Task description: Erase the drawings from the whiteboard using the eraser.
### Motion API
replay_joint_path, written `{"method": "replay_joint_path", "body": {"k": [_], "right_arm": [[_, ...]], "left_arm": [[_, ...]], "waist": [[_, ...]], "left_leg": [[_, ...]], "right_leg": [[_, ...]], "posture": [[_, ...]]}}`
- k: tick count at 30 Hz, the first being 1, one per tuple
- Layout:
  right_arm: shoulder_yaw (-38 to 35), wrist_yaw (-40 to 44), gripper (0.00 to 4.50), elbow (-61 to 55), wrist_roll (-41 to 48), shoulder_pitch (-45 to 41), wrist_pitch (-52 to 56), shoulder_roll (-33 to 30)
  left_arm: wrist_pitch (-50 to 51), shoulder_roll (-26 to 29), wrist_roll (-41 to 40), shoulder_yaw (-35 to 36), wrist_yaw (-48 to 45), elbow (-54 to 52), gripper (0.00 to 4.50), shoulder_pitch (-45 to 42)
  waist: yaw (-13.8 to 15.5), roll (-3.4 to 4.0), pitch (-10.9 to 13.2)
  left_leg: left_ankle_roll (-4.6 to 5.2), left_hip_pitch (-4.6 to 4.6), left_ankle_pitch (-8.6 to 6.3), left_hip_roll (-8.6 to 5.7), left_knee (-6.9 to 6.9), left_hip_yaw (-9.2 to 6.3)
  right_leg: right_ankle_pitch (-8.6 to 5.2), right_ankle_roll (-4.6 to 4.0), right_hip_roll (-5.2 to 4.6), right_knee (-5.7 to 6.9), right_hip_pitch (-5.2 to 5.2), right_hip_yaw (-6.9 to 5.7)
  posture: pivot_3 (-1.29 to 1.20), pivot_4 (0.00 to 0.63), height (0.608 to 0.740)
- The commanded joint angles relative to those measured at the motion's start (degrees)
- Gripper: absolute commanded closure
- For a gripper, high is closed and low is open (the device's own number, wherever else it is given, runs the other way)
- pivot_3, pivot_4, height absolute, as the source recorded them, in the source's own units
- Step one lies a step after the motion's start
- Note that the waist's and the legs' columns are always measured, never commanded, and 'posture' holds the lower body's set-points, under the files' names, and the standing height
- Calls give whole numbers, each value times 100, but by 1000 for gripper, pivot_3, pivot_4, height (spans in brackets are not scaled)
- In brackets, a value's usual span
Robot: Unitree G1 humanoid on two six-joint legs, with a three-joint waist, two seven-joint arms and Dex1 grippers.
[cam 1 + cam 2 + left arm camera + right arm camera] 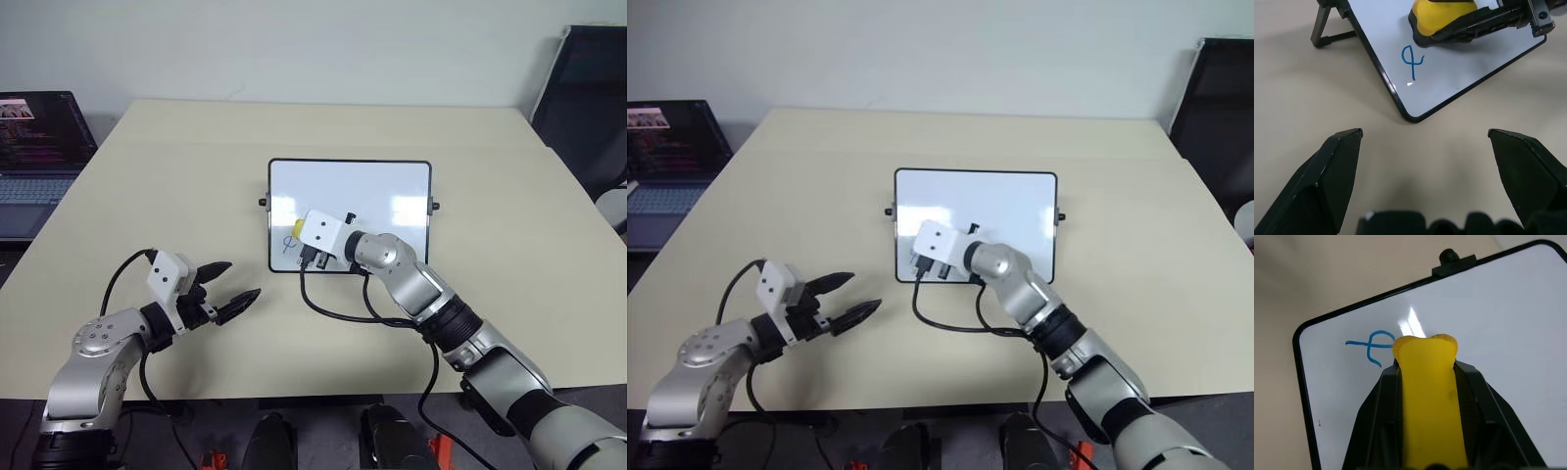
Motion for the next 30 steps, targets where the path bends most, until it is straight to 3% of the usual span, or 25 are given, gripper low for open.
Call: {"method": "replay_joint_path", "body": {"k": [1, 8, 16, 25, 30], "right_arm": [[407, 534, 3390, -22, -297, -71, -114, -49], [211, -507, 3390, 823, -839, -579, -837, 236], [497, 538, 3391, 851, -854, -275, -806, 250], [162, -423, 3392, 1327, -1200, -635, -1173, 308], [517, 510, 3392, 1078, -1181, -322, -1170, 109]], "left_arm": [[51, 36, -56, -13, 45, -326, 0, -63], [164, 40, -41, -67, 80, -330, 0, -204], [297, 57, -73, -89, 142, -463, 0, -242], [494, 52, -97, -94, 206, -624, 0, -303], [588, 61, -126, -95, 247, -707, 0, -315]], "waist": [[-1, 0, 0], [-14, 0, 0], [-11, -3, -2], [-6, -3, -2], [-4, -4, -3]], "left_leg": [[0, 1, 0, 0, 0, 0], [1, 6, 3, 0, 9, -2], [2, 6, 3, 1, 12, -3], [3, 9, 4, 0, 24, -6], [4, 9, 5, 0, 28, -6]], "right_leg": [[0, 0, 1, 2, 0, 0], [4, -8, 2, 13, 1, 0], [3, -4, 2, 11, 7, -1], [8, -10, 2, 19, 9, -2], [8, -9, 2, 16, 13, -1]], "posture": [[0, 150, 740], [0, 150, 740], [0, 150, 740], [0, 150, 740], [0, 150, 740]]}}
